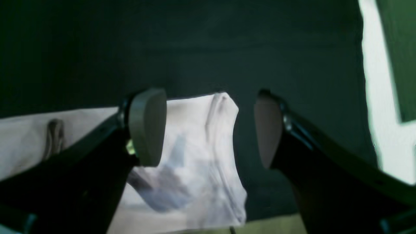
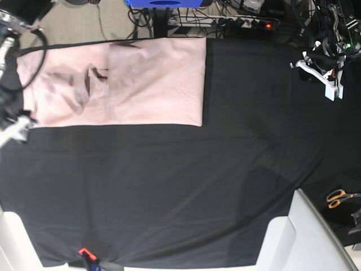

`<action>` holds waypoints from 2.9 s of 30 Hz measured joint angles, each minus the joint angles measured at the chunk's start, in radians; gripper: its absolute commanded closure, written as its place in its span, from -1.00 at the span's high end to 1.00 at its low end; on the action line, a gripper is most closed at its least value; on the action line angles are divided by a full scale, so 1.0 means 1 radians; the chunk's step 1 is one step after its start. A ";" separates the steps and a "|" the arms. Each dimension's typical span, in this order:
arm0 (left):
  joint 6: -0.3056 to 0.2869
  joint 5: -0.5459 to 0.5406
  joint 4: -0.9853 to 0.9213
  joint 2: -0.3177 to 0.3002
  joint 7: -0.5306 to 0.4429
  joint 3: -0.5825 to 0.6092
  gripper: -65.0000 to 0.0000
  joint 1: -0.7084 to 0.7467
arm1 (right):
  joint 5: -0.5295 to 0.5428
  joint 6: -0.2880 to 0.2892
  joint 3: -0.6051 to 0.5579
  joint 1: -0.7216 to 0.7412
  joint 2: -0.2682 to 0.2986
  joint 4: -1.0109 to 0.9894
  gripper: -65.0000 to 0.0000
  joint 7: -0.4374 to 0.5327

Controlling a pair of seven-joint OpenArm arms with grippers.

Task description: Fold the T-shirt properly

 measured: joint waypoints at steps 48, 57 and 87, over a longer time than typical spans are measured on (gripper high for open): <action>-0.049 -0.001 -0.047 -0.001 0.000 0.000 -1.00 -0.003 | 0.661 0.232 0.115 0.129 0.263 -1.067 0.96 -0.226; -0.050 -0.001 -0.047 -0.001 0.000 0.000 -1.00 -0.005 | 0.711 0.216 0.101 0.032 0.191 -0.866 0.70 -0.382; -0.050 -0.001 -0.048 0.002 0.000 0.000 -1.00 -0.003 | 0.667 0.204 0.093 0.006 0.160 -0.571 -0.98 -0.432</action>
